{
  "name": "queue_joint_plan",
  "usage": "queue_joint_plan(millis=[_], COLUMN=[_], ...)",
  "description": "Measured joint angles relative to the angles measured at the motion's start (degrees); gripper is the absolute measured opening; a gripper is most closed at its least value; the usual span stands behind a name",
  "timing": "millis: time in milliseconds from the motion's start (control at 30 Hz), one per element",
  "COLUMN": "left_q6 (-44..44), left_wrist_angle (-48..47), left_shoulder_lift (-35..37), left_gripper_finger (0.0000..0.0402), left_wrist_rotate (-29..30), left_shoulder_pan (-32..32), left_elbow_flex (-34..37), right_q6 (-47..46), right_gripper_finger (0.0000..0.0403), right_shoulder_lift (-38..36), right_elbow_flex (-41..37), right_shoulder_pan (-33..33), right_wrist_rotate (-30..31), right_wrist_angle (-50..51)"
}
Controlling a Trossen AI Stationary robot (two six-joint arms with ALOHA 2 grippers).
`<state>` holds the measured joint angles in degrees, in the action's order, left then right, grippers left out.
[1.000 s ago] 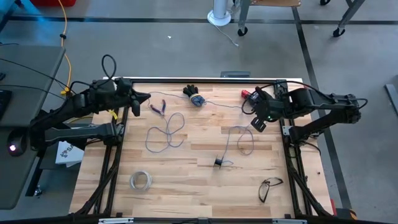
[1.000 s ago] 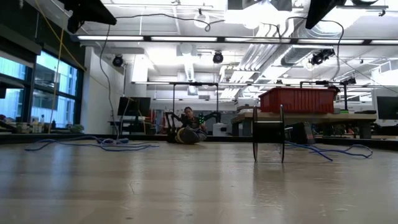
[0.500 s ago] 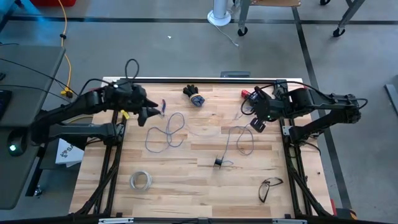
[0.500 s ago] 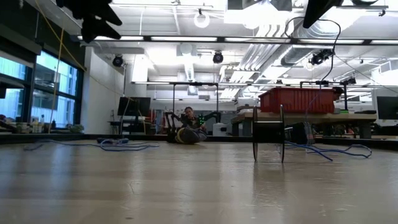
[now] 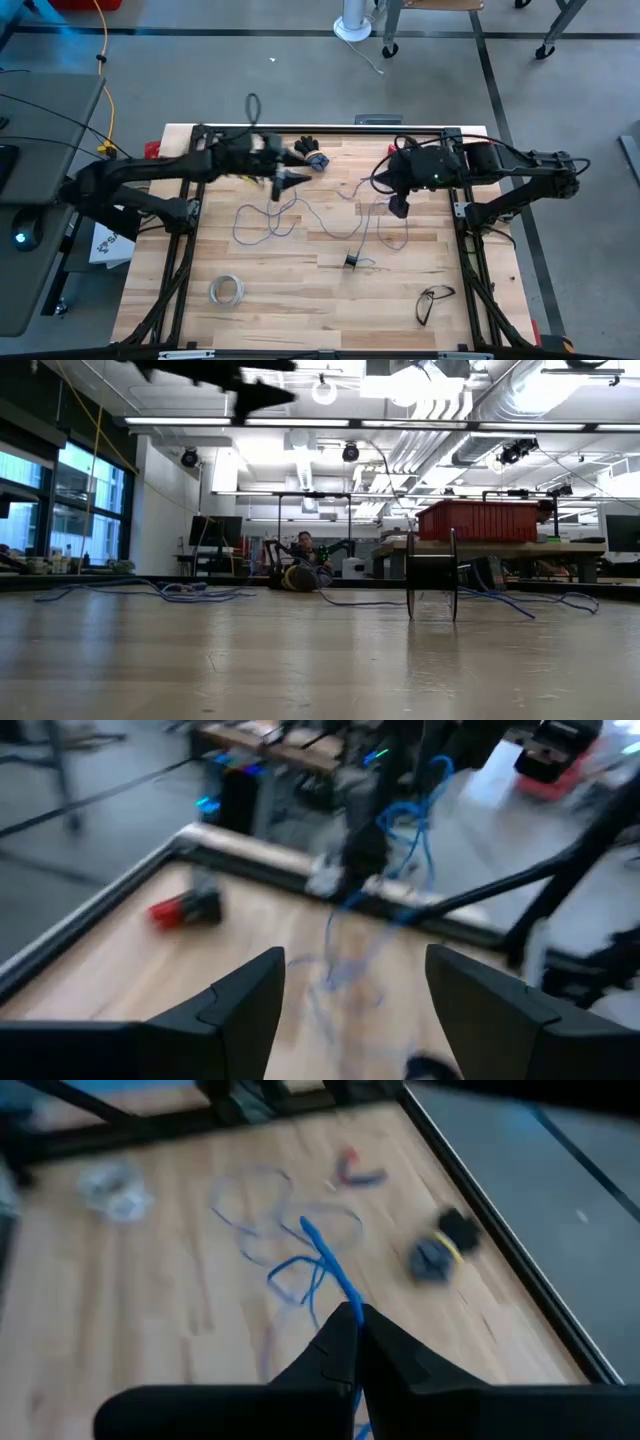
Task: Coil cords
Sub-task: Uncoil the blue wire from the black spool
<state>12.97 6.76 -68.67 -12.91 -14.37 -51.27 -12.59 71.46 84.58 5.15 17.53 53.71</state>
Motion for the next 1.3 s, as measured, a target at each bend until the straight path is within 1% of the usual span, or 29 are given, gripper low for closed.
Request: queue_joint_plan(millis=[33,100,167,300,433,600,867,967,1033,1100,1200,1300], left_q6=[1.04,2.35,1.4,-4.51,-7.98,-7.9,-7.63,-7.65,-7.65,-7.66,-7.65,-6.99], left_wrist_angle=[3.76,6.7,5.53,1.47,-4.34,-6.53,-7.01,-7.42,-7.51,-7.18,-7.03,-7.12], left_shoulder_lift=[-2.32,-6.63,-9.72,-13.45,-16.74,-18.81,-19.36,-19.34,-19.34,-19.34,-19.53,-19.58], left_gripper_finger=[0.0237,0.0237,0.0237,0.0237,0.0237,0.0237,0.0237,0.0229,0.0209,0.0176,0.0109,0.0031], left_wrist_rotate=[-1.44,-3.4,-4.79,-5.33,-5.59,-4.98,-3.23,-3.07,-2.02,-1.57,-1.55,-1.55], left_shoulder_pan=[0.41,1.44,2.59,5.16,6.39,6.11,6.14,6.51,6.93,7.26,7.68,7.75], left_elbow_flex=[-0.11,-2.41,-6.01,-13.13,-17.51,-18.6,-18.6,-18.6,-18.6,-18.6,-18.6,-18.6], right_q6=[1.01,1.07,0.57,0.28,1.08,1.19,2.59,2.6,2.99,3.35,3.66,3.66], right_gripper_finger=[0.0,0.0,0.0,0.0,0.0,0.0,0.0,0.0,0.0,0.0,0.0,0.0], right_shoulder_lift=[0.37,0.96,1.84,4.06,6.25,6.99,6.93,6.93,6.93,6.93,6.93,6.93], right_elbow_flex=[0.0,0.0,0.0,0.0,0.0,0.0,0.0,0.0,0.0,0.0,0.0,0.0], right_shoulder_pan=[0.0,0.0,0.0,-0.1,-0.41,-0.76,-0.82,-1.08,-1.14,-1.14,-1.23,-1.4], right_wrist_rotate=[-0.67,-1.06,-1.05,-1.03,-1.03,-1.47,-1.95,-1.91,-1.91,-1.93,-1.93,-1.88], right_wrist_angle=[-1.73,-2.77,-1.69,-1.41,-2.33,-4.29,-7.85,-8.58,-8.8,-9.02,-9.4,-9.41])
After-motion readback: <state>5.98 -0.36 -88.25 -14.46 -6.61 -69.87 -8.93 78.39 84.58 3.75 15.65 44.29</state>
